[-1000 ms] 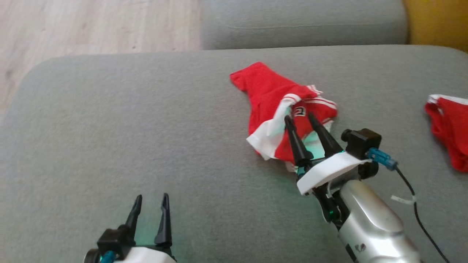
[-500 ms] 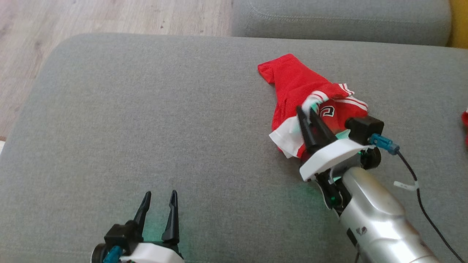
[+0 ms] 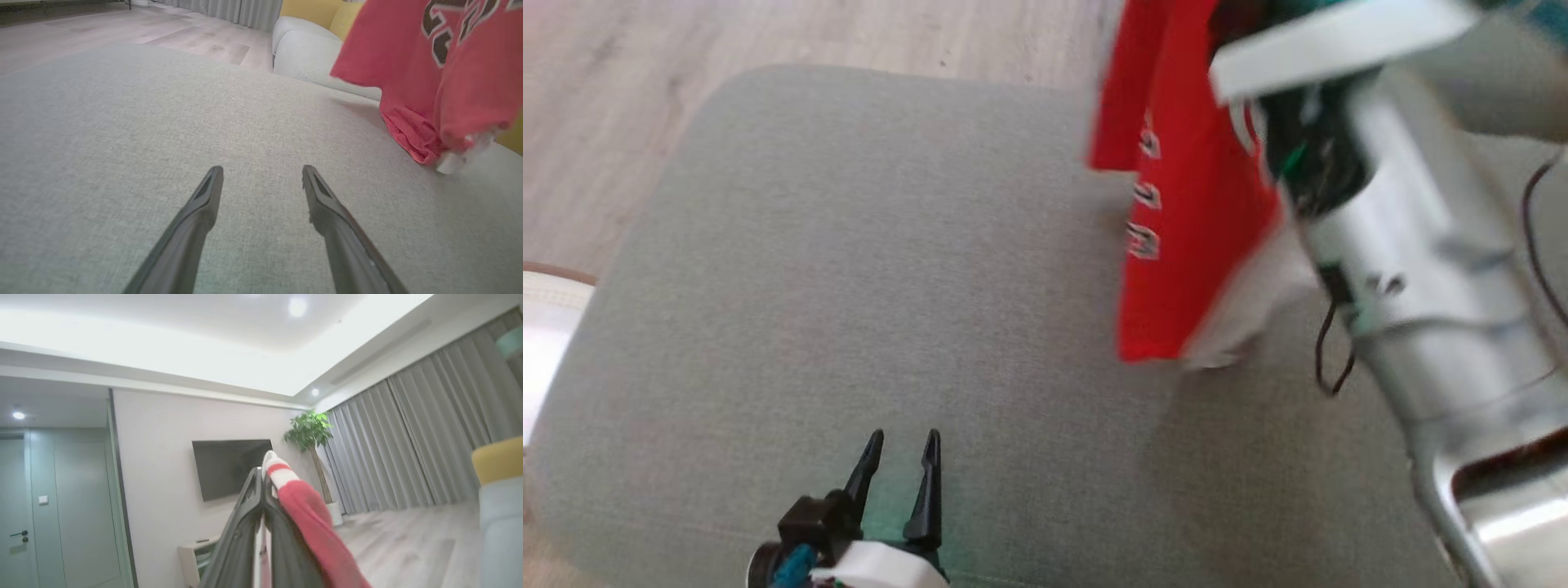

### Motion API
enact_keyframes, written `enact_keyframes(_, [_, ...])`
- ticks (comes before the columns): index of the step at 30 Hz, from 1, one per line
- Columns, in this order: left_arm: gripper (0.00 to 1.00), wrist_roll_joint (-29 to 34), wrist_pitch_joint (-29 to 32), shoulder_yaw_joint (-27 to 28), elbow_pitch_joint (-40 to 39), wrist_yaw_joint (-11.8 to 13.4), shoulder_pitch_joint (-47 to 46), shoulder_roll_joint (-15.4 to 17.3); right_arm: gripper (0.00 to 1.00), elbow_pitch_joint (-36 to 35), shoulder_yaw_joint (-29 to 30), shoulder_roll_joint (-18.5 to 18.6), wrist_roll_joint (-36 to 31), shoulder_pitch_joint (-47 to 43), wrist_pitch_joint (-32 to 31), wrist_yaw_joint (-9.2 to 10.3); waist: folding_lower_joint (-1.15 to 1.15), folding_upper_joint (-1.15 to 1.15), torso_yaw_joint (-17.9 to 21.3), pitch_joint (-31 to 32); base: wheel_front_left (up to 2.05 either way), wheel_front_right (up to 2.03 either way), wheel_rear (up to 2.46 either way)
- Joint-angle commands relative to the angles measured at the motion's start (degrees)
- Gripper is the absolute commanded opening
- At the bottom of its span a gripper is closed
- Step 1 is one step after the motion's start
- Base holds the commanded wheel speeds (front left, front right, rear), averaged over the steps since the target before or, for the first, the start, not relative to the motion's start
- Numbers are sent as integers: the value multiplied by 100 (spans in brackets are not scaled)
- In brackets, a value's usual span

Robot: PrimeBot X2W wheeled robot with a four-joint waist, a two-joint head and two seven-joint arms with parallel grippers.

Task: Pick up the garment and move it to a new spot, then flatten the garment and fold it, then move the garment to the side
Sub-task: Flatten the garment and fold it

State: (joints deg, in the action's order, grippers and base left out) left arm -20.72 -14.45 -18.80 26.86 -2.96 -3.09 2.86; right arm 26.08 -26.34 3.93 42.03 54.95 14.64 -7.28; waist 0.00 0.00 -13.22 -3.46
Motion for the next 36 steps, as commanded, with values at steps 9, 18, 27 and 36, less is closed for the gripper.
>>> enact_keyframes(9, [100,-16,-55,385,-123,20,77,2,0,224,328,-105,-230,264,36,-21,0,0,159,279,0,0,0])
enact_keyframes(18, [100,-62,-55,387,-261,45,-38,2,0,1342,586,449,-1037,-1993,36,-21,0,0,746,12,0,0,0])
enact_keyframes(27, [100,7,-55,457,-187,47,-88,2,100,1623,1421,796,-1340,-3088,36,-21,0,0,1284,-65,0,0,0])
enact_keyframes(36, [100,-41,-55,496,-256,154,-129,2,100,1259,1860,570,-2364,-3315,36,-21,0,0,1454,-20,0,0,0])
